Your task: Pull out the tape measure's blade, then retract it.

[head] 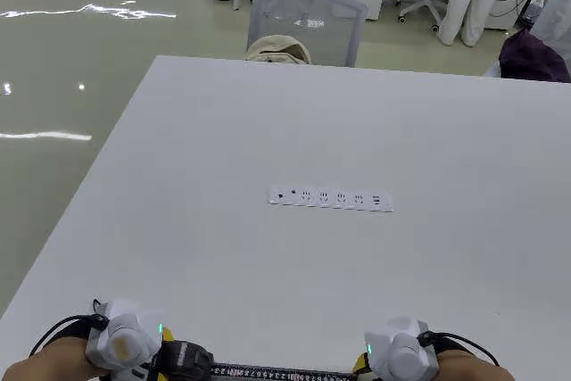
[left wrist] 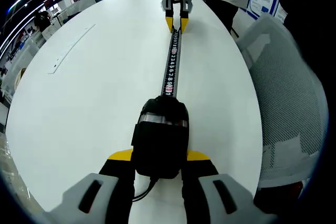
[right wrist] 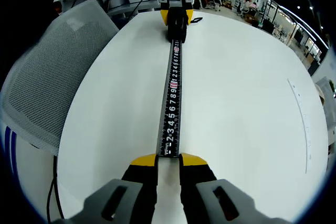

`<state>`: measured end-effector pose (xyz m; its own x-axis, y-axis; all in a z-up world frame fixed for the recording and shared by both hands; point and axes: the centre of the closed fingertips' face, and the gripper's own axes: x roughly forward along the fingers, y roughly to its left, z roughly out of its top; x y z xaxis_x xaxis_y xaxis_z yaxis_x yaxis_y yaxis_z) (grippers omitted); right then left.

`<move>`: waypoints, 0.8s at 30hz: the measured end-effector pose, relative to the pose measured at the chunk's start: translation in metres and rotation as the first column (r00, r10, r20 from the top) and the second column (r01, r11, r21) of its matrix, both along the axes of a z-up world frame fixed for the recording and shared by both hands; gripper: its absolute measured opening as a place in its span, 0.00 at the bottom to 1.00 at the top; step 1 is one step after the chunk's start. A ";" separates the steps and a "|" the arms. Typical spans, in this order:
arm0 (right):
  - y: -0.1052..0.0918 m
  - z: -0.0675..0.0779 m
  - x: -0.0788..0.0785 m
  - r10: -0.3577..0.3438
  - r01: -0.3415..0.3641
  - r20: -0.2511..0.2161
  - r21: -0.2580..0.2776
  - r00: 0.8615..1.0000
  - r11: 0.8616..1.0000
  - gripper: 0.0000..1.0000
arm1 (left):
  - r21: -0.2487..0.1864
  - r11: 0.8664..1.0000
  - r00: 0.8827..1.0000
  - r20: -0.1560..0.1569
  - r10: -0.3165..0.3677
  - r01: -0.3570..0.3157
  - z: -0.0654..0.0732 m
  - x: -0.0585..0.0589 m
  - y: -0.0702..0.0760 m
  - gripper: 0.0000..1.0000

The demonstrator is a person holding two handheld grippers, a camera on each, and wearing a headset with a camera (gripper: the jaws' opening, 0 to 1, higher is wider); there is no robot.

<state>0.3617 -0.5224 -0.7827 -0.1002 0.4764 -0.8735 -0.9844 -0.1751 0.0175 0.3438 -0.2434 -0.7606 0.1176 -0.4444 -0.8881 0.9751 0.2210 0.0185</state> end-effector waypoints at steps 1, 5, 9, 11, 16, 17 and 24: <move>0.000 0.000 0.000 0.000 0.000 0.001 0.000 1.000 1.000 0.14 | 0.000 1.000 1.000 0.001 0.001 -0.001 0.000 0.000 0.000 0.30; -0.001 -0.001 0.001 -0.010 0.010 0.005 0.002 1.000 1.000 0.15 | -0.002 1.000 1.000 0.004 0.009 -0.009 0.000 0.000 0.000 0.31; -0.001 0.001 -0.001 -0.024 0.024 -0.005 0.008 1.000 1.000 0.19 | -0.008 1.000 1.000 0.000 0.027 -0.027 0.000 -0.001 -0.001 0.36; -0.001 0.001 -0.001 -0.039 0.039 -0.003 0.010 0.999 0.999 0.20 | -0.008 0.999 0.999 -0.003 0.034 -0.034 0.000 -0.002 0.001 0.37; -0.004 0.000 0.000 -0.086 0.086 -0.002 0.012 0.996 0.996 0.27 | -0.014 0.998 0.998 0.006 0.069 -0.069 0.003 -0.002 0.006 0.41; -0.004 0.001 0.000 -0.093 0.093 -0.004 0.013 0.996 0.996 0.28 | -0.022 0.997 0.997 0.007 0.080 -0.080 0.004 -0.002 0.006 0.42; -0.004 0.009 0.001 -0.177 0.177 0.001 0.058 0.984 0.983 0.35 | -0.057 0.987 0.988 0.021 0.154 -0.152 0.010 -0.001 0.010 0.49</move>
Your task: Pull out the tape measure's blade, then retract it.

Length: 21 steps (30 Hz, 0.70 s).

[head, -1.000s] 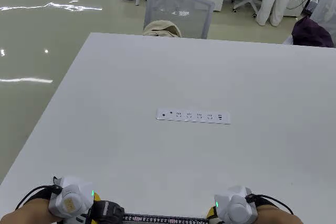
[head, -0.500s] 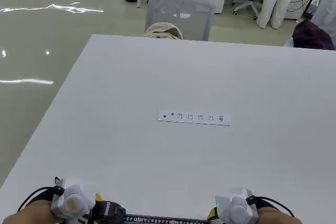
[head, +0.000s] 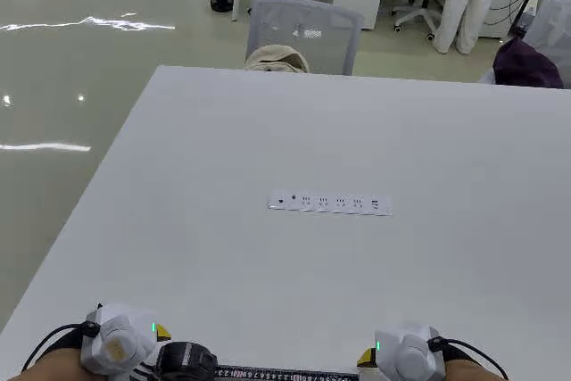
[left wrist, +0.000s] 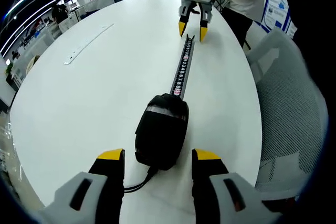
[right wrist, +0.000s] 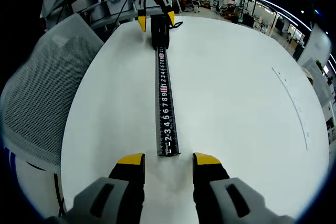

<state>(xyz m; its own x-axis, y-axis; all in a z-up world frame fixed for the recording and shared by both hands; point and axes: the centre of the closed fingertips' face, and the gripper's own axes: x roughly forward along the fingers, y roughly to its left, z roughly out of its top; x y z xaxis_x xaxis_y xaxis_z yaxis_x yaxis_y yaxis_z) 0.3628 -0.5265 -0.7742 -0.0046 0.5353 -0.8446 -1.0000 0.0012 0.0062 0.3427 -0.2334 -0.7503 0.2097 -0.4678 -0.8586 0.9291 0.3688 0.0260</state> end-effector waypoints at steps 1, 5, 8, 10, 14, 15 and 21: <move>-0.001 0.002 -0.001 -0.008 0.008 0.002 0.002 1.000 1.000 0.36 | -0.006 1.000 1.000 0.000 0.017 -0.017 0.000 0.000 0.001 0.49; -0.002 0.005 -0.003 -0.062 0.062 0.003 0.023 0.998 0.998 0.41 | -0.051 0.995 0.996 -0.006 0.090 -0.090 0.004 -0.003 -0.001 0.54; -0.003 0.007 -0.006 -0.096 0.096 0.007 0.035 0.995 0.995 0.46 | -0.081 0.987 0.991 -0.009 0.137 -0.137 0.007 -0.006 -0.001 0.58; -0.003 0.010 -0.008 -0.134 0.133 0.008 0.055 0.991 0.990 0.49 | -0.087 0.983 0.986 -0.005 0.164 -0.164 0.008 -0.008 0.002 0.60; -0.002 0.015 -0.012 -0.198 0.196 0.004 0.094 0.980 0.976 0.52 | -0.132 0.963 0.971 0.009 0.239 -0.236 0.014 -0.010 0.004 0.64; -0.001 0.017 -0.012 -0.215 0.213 0.006 0.101 0.977 0.972 0.53 | -0.140 0.959 0.968 0.009 0.252 -0.248 0.015 -0.011 0.004 0.65; 0.000 0.023 -0.019 -0.291 0.286 0.010 0.145 0.957 0.947 0.59 | -0.165 0.940 0.952 0.021 0.307 -0.299 0.019 -0.021 0.001 0.71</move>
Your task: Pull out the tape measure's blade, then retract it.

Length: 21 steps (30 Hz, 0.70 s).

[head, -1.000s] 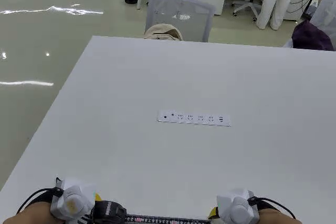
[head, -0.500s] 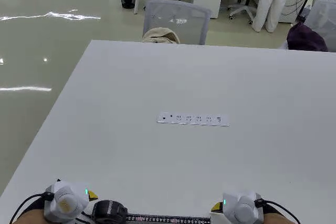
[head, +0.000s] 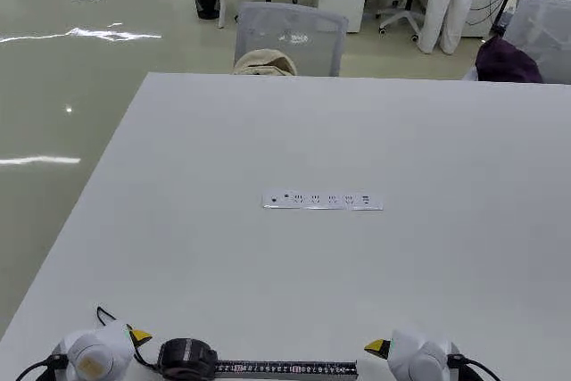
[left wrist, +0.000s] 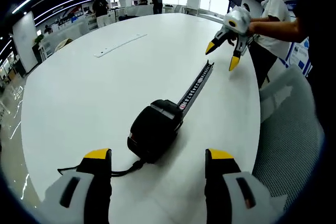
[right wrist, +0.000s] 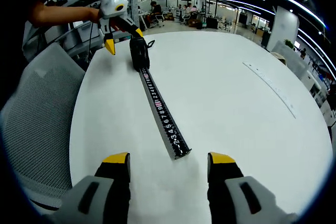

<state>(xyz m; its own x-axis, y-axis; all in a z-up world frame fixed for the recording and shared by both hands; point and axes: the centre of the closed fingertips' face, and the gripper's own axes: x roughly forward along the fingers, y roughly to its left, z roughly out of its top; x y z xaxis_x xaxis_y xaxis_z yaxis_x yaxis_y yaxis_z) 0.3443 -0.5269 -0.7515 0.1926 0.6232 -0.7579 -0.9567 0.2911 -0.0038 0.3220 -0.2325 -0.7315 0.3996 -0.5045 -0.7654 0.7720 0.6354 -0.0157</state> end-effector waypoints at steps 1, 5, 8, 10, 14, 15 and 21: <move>-0.001 0.001 -0.001 -0.018 0.018 0.006 0.001 1.000 1.000 0.60 | -0.006 1.000 1.000 0.007 0.014 -0.014 0.001 -0.001 0.000 0.71; -0.002 0.005 -0.007 -0.053 0.053 0.012 0.017 0.999 0.998 0.64 | -0.031 0.998 0.998 0.030 0.048 -0.047 0.006 -0.005 -0.005 0.76; -0.003 0.008 -0.010 -0.104 0.104 0.022 0.037 0.994 0.994 0.67 | -0.044 0.996 0.996 0.045 0.076 -0.074 0.010 -0.009 -0.008 0.78; -0.003 0.011 -0.013 -0.129 0.127 0.024 0.051 0.991 0.991 0.69 | -0.052 0.995 0.994 0.057 0.092 -0.089 0.013 -0.011 -0.011 0.79; -0.004 0.017 -0.017 -0.174 0.171 0.036 0.073 0.984 0.983 0.72 | -0.044 0.992 0.990 0.074 0.119 -0.116 0.016 -0.015 -0.012 0.82; -0.004 0.018 -0.018 -0.180 0.177 0.037 0.075 0.983 0.981 0.74 | -0.046 0.991 0.989 0.078 0.126 -0.123 0.018 -0.015 -0.013 0.82; -0.004 0.029 -0.025 -0.249 0.242 0.056 0.112 0.967 0.964 0.78 | -0.064 0.980 0.974 0.114 0.197 -0.190 0.025 -0.023 -0.015 0.86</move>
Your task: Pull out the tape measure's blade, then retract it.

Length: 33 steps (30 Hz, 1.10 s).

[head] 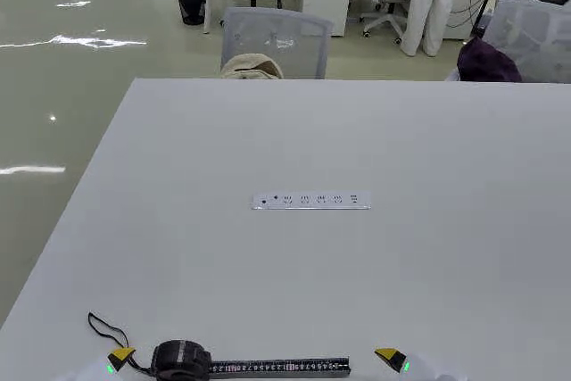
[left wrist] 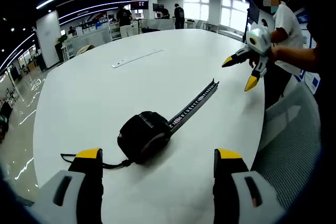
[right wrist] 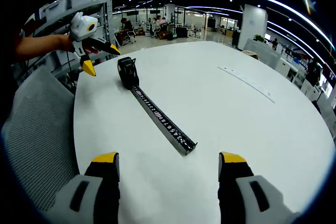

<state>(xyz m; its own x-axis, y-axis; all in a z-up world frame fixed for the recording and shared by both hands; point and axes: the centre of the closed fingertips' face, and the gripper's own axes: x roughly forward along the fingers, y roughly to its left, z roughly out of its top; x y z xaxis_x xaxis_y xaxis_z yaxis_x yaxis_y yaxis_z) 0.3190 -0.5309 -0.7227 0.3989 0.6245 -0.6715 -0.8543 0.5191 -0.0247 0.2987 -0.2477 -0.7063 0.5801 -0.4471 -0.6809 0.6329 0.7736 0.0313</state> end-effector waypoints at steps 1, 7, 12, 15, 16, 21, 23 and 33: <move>0.000 0.000 -0.001 -0.004 0.004 0.002 0.002 1.000 1.000 0.78 | 0.001 1.000 1.000 0.002 0.002 -0.002 0.000 -0.001 -0.001 0.87; 0.004 0.007 -0.008 -0.041 0.040 0.020 0.020 0.999 0.999 0.82 | -0.008 0.999 0.999 0.014 0.042 -0.042 0.004 -0.011 -0.007 0.90; 0.008 0.011 -0.014 -0.067 0.066 0.026 0.034 0.997 0.997 0.85 | -0.028 0.994 0.994 0.049 0.102 -0.101 0.012 -0.013 -0.010 0.92; 0.009 0.013 -0.017 -0.088 0.087 0.028 0.043 0.996 0.995 0.86 | -0.031 0.990 0.988 0.067 0.141 -0.139 0.015 -0.014 -0.011 0.92; 0.009 0.013 -0.018 -0.091 0.090 0.029 0.044 0.995 0.995 0.86 | -0.035 0.988 0.986 0.069 0.153 -0.151 0.015 -0.015 -0.011 0.93; 0.011 0.016 -0.022 -0.115 0.113 0.032 0.060 0.993 0.992 0.87 | -0.082 0.969 0.968 0.075 0.240 -0.234 0.018 -0.016 -0.009 0.93; 0.012 0.018 -0.023 -0.119 0.117 0.035 0.063 0.992 0.991 0.88 | -0.105 0.967 0.967 0.079 0.243 -0.234 0.020 -0.017 -0.012 0.94; 0.018 0.025 -0.027 -0.142 0.137 0.051 0.095 0.989 0.986 0.93 | -0.125 0.953 0.955 0.078 0.286 -0.276 0.022 -0.018 -0.011 0.98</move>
